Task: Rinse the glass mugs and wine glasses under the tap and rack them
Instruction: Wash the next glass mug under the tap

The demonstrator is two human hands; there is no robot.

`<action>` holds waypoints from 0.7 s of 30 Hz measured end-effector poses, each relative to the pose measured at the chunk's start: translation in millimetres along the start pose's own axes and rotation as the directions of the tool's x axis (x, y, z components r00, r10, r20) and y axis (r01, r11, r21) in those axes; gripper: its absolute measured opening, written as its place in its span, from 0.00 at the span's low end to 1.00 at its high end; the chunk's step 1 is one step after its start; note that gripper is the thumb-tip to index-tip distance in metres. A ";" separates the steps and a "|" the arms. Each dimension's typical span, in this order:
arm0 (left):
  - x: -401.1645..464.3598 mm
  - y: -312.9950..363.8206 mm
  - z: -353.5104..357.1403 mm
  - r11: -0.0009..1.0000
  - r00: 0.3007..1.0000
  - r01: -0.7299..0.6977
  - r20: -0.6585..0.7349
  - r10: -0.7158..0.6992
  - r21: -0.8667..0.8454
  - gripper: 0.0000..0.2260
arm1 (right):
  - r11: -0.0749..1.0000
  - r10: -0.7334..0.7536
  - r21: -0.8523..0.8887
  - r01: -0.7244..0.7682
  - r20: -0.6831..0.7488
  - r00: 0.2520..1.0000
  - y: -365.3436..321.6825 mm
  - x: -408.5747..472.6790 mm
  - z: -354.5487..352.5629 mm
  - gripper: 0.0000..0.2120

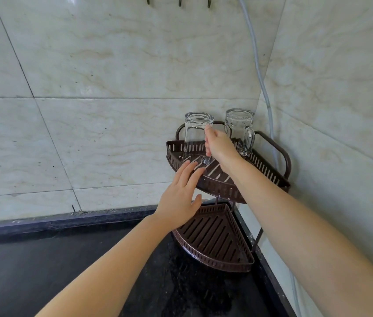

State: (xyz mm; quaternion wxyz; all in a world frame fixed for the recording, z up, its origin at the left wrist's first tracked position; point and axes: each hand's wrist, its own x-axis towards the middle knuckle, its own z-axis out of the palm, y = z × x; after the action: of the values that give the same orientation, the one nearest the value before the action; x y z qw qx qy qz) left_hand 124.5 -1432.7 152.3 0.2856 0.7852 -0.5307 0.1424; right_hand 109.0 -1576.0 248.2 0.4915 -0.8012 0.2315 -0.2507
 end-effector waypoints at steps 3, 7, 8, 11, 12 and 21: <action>2.5 2.1 -13.0 0.999 0.996 0.007 0.094 -0.010 0.032 0.28 | 0.994 0.040 -0.108 -0.037 0.026 0.999 -7.7 -7.6 -8.3 0.22; -6.5 11.1 -44.0 0.999 0.996 0.036 0.078 -0.034 -0.030 0.25 | 0.948 -0.168 -0.285 0.140 -0.073 0.983 -14.9 -39.4 -20.8 0.21; -14.8 13.4 -52.3 0.997 0.998 0.052 0.044 -0.049 -0.065 0.24 | 0.942 -0.238 -0.264 0.210 -0.080 0.968 -16.4 -55.9 -21.4 0.20; -57.1 21.2 -75.5 0.981 0.993 0.112 -0.026 -0.118 -0.155 0.21 | 0.914 -0.389 -0.133 0.384 -0.014 0.921 -14.6 -118.3 -11.7 0.18; -75.7 21.8 -81.3 0.974 0.987 0.149 -0.026 -0.156 -0.173 0.21 | 0.912 -0.398 -0.088 0.400 0.041 0.917 -8.4 -138.0 -3.8 0.18; -287.1 19.1 -93.0 0.781 0.806 0.564 -0.030 -0.592 -0.269 0.20 | 0.991 -0.102 -0.014 0.133 0.561 0.821 80.6 -299.2 113.2 0.19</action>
State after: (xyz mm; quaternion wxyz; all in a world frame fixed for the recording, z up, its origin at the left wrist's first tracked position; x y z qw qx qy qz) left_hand 0.6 -1166.3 80.8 0.4405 0.8587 -0.2608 0.0249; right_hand -59.4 -1348.2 79.0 0.5004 -0.8646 0.0343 -0.0291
